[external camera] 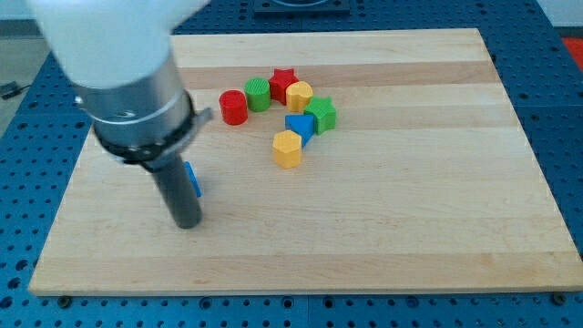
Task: Move the blue cube to the bottom right to the red circle
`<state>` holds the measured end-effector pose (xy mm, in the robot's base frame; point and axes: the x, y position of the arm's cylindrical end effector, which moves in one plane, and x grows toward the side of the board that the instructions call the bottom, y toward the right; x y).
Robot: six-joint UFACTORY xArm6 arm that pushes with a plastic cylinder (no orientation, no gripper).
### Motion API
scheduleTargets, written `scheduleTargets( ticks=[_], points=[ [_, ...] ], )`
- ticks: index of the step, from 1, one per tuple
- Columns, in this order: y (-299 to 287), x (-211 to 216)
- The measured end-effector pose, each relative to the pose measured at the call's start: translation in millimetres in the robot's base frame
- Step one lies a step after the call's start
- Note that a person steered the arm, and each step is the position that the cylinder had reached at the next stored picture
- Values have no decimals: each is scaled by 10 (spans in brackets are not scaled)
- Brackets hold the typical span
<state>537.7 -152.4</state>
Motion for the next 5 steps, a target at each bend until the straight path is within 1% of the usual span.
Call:
scheduleTargets(
  ticks=[1,2,4,5],
  points=[
    [-305,-139],
    [-330,-270],
    [58,-359],
    [117,-450]
  ],
)
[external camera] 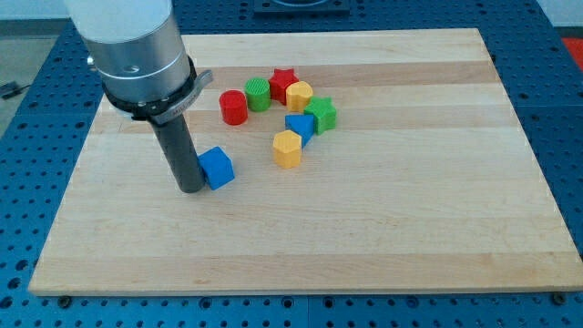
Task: Move the blue cube to the bottom right to the red circle
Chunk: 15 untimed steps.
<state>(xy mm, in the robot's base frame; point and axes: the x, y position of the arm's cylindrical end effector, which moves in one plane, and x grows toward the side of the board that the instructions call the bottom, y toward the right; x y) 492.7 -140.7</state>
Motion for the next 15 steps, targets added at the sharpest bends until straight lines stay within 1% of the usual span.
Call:
scheduleTargets(
  ticks=[1,2,3,4,5,6,7,8,9,10,13,15],
  points=[
    [115,15],
    [357,192],
    [493,231],
    [474,7],
    [344,-181],
    [263,-219],
    [170,72],
    [-234,92],
    [-348,-8],
    [-332,-102],
    [117,-480],
    [143,-624]
  ],
)
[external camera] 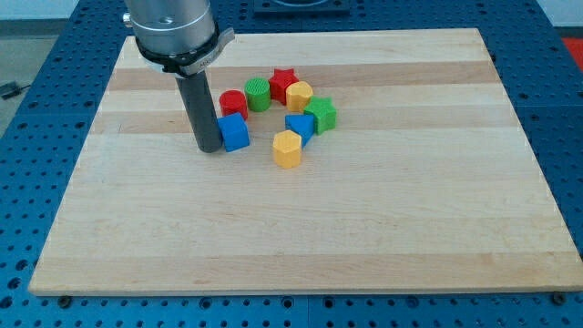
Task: Move the blue cube to the bottom right to the red circle
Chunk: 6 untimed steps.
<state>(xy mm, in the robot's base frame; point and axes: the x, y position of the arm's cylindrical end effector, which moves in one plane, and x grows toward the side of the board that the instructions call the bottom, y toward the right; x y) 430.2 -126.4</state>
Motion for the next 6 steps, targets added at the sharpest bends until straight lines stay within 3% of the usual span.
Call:
scheduleTargets(
  ticks=[6],
  points=[
    [72,32]
  ],
)
